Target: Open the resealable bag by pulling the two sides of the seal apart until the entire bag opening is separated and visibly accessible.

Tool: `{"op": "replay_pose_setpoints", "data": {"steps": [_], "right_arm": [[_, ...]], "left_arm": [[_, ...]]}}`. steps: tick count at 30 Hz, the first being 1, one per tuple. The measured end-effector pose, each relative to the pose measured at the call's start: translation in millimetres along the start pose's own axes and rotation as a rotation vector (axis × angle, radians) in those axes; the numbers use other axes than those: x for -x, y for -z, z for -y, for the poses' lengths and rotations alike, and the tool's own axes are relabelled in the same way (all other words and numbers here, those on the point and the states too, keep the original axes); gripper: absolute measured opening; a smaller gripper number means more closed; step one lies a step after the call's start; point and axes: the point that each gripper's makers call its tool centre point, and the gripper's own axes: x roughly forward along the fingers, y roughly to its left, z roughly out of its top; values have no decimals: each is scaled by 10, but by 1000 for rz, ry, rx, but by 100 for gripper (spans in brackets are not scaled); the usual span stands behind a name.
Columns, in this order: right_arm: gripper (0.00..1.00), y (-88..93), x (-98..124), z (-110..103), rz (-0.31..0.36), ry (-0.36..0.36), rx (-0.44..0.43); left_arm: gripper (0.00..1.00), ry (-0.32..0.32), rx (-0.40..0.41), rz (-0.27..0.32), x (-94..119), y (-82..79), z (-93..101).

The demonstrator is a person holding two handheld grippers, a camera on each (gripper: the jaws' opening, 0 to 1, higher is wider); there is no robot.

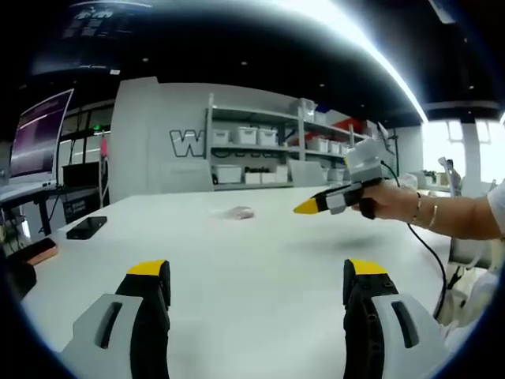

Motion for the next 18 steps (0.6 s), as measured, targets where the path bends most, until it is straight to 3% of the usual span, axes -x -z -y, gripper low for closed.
{"op": "replay_pose_setpoints", "data": {"steps": [12, 18], "right_arm": [[67, -34, -128, -31, -7, -3, 22], [67, 56, -191, -48, -22, -1, 20]], "left_arm": [[90, 7, 3, -1, -13, 22, 23], [90, 7, 3, 2, -12, 18, 26]]}}
